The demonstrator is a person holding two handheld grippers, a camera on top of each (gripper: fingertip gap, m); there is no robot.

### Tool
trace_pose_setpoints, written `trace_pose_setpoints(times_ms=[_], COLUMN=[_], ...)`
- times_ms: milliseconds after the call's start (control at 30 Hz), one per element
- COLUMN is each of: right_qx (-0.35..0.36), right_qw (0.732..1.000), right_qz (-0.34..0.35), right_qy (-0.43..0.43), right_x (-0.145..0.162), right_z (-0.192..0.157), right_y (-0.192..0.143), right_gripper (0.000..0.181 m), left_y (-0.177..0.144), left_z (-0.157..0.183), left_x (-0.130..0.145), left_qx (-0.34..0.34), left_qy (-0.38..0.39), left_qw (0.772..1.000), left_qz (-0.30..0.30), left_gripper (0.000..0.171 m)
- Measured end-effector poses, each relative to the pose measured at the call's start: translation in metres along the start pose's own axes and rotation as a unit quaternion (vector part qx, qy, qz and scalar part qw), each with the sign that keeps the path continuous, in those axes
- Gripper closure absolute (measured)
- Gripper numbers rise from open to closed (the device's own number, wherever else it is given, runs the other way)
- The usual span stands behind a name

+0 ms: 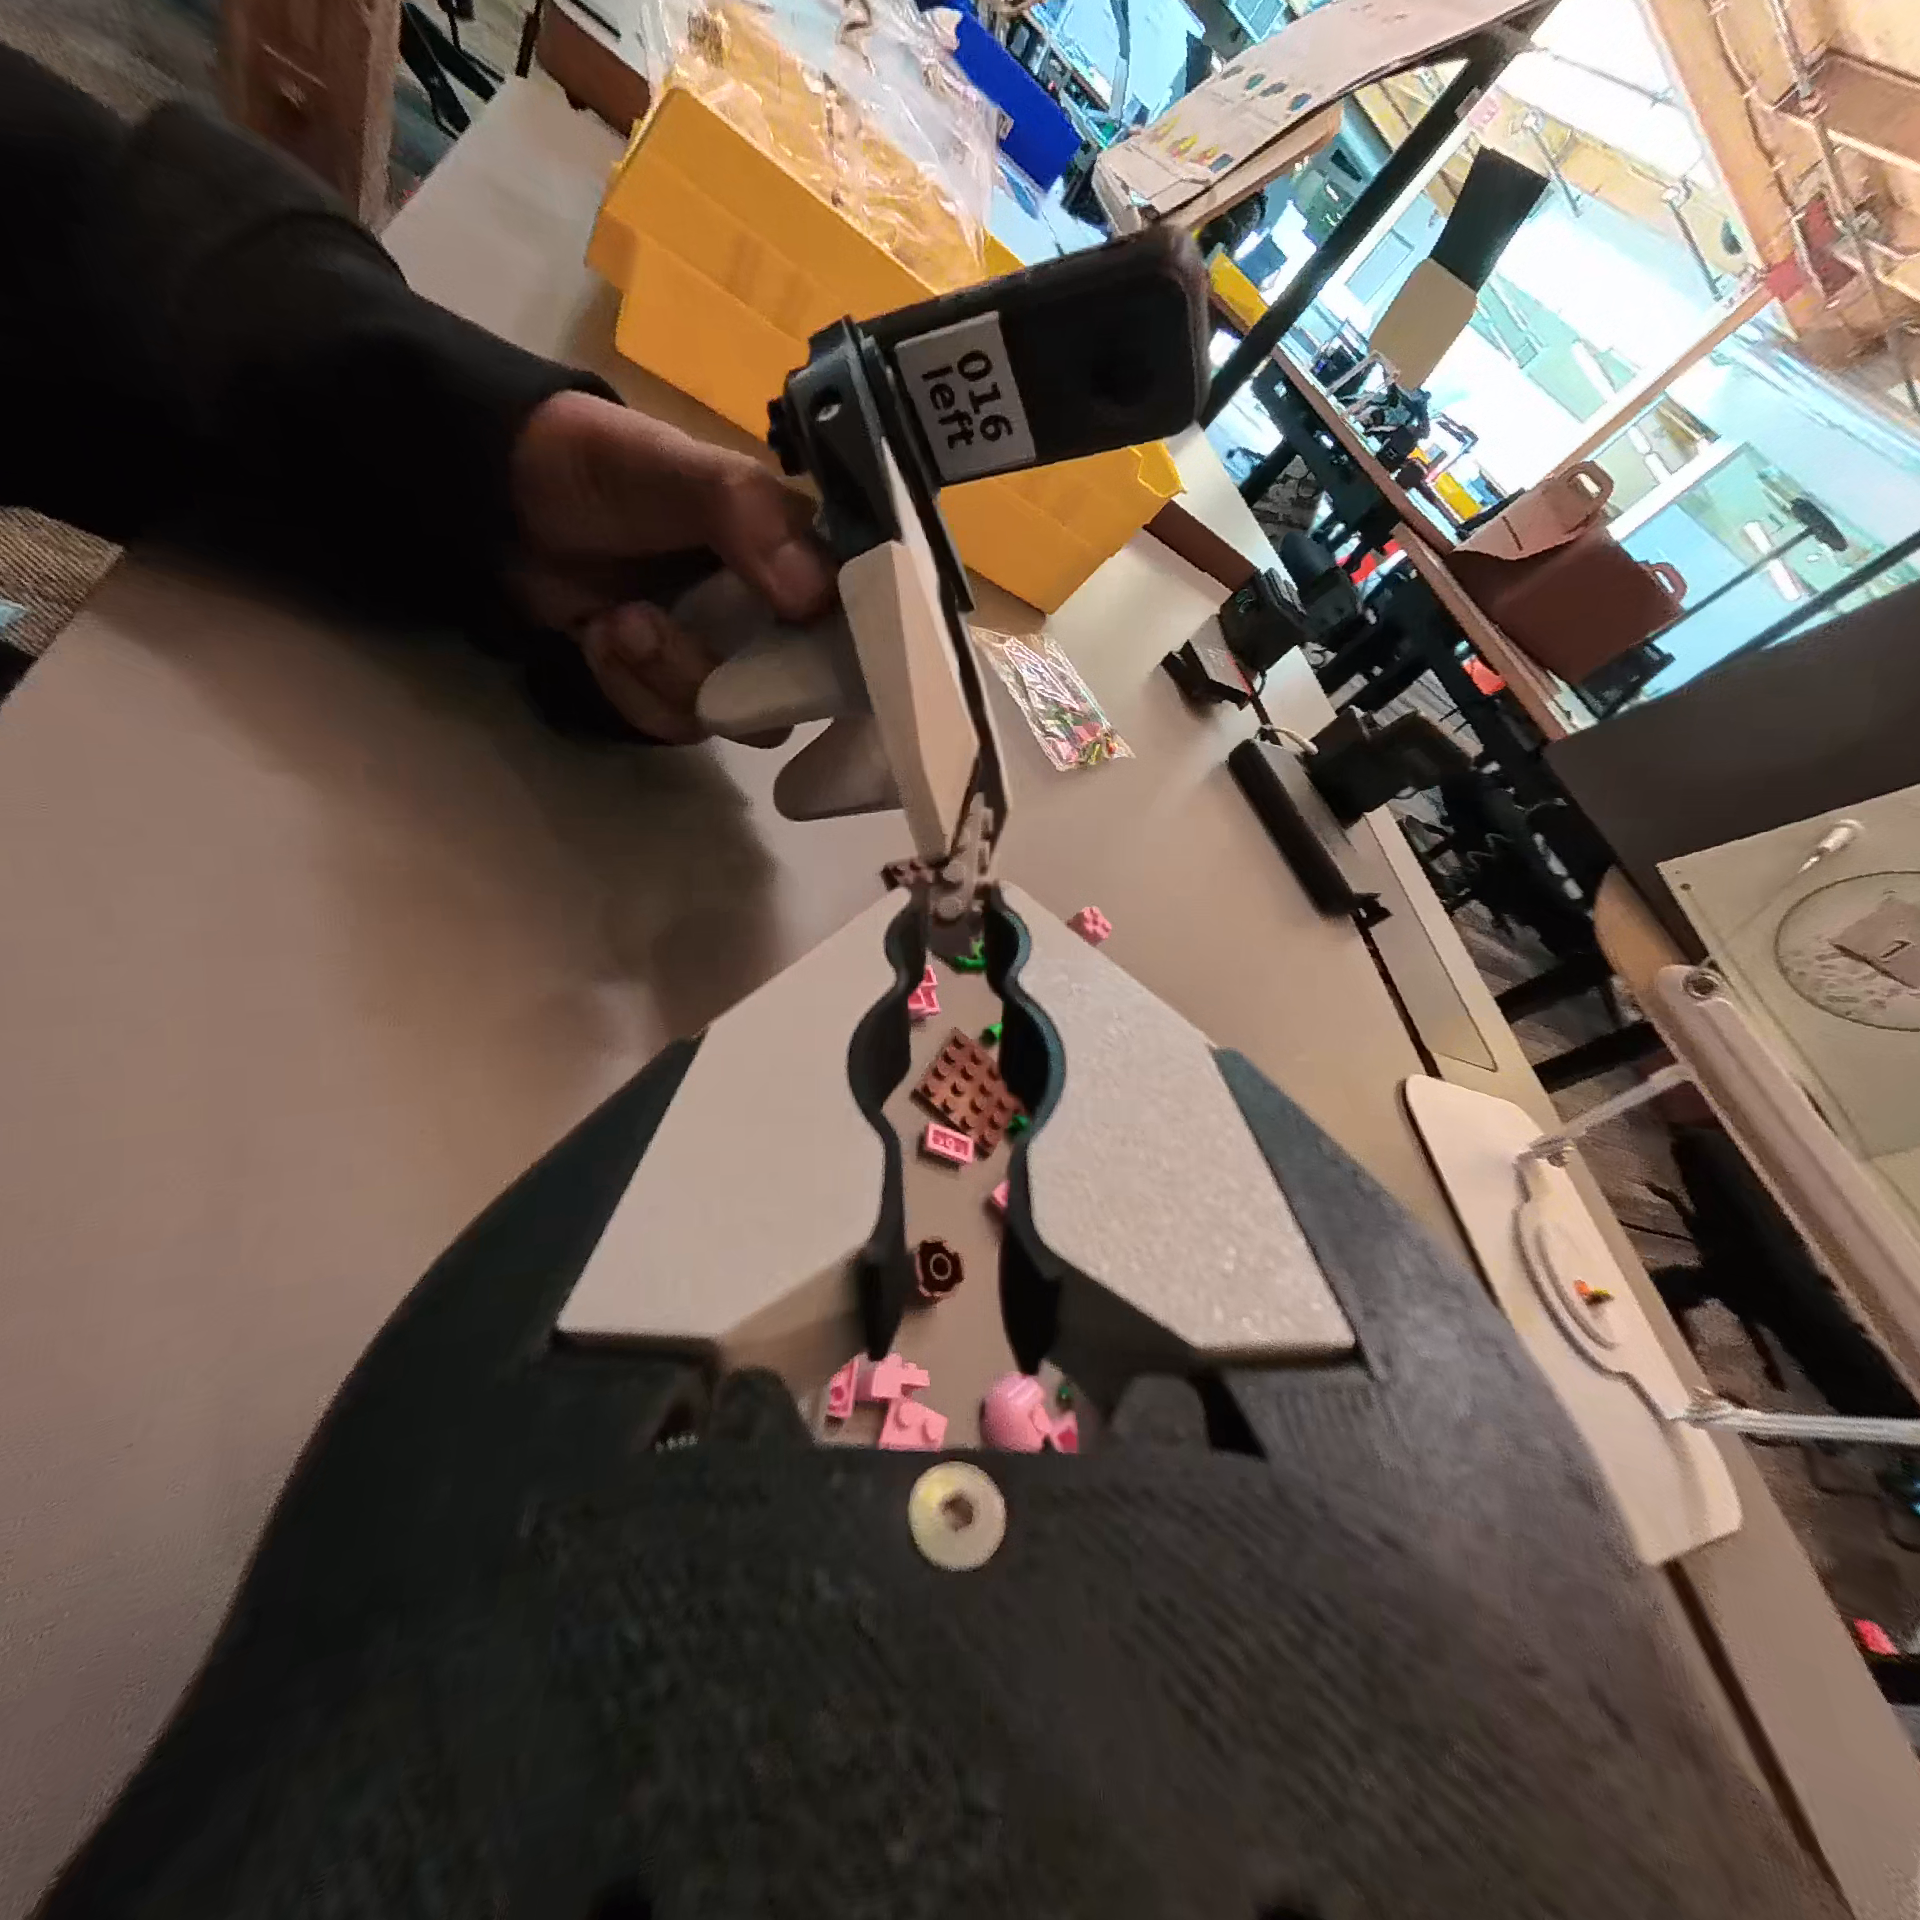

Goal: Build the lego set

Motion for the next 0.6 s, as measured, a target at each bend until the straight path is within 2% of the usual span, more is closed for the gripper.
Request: trace_pose_setpoints(times_ms=[100,233,333,433,500,600], right_qx=[-0.011,-0.009,-0.097,-0.195,-0.221,-0.242], right_qw=[1.000,0.999,0.991,0.966,0.953,0.941], right_qz=[0.003,-0.007,-0.003,0.004,-0.004,-0.025], right_qy=[0.013,0.035,0.093,0.173,0.208,0.236], right_x=[0.000,0.010,0.028,0.047,0.059,0.073], right_z=[0.002,0.015,0.014,0.003,-0.006,-0.019], right_y=[-0.003,-0.016,-0.031,-0.049,-0.057,-0.061], right_gripper=[0.173,0.173,0.173,0.173,0.173,0.173], left_y=[0.001,0.004,0.011,0.026,0.037,0.051], left_z=[0.002,0.003,0.005,0.010,0.017,0.015], left_x=[0.001,0.003,0.010,0.025,0.035,0.046], left_qx=[-0.001,-0.022,-0.046,-0.061,-0.057,-0.107], left_qy=[0.013,0.040,0.084,0.126,0.148,0.178], left_qw=[1.000,0.999,0.994,0.984,0.977,0.960], left_qz=[-0.006,-0.010,-0.045,-0.113,-0.144,-0.190], left_gripper=[0.161,0.141,0.138,0.133,0.131,0.124])
Point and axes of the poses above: each gripper's, where its closed fingertips meet, y out along the fingers, x out of its underside, z = x × y across the jaws, the point moved 7 cm from there along -y, back along the fingers, and after that the axes turned 10 degrees about -y, right-handed, at the moved point
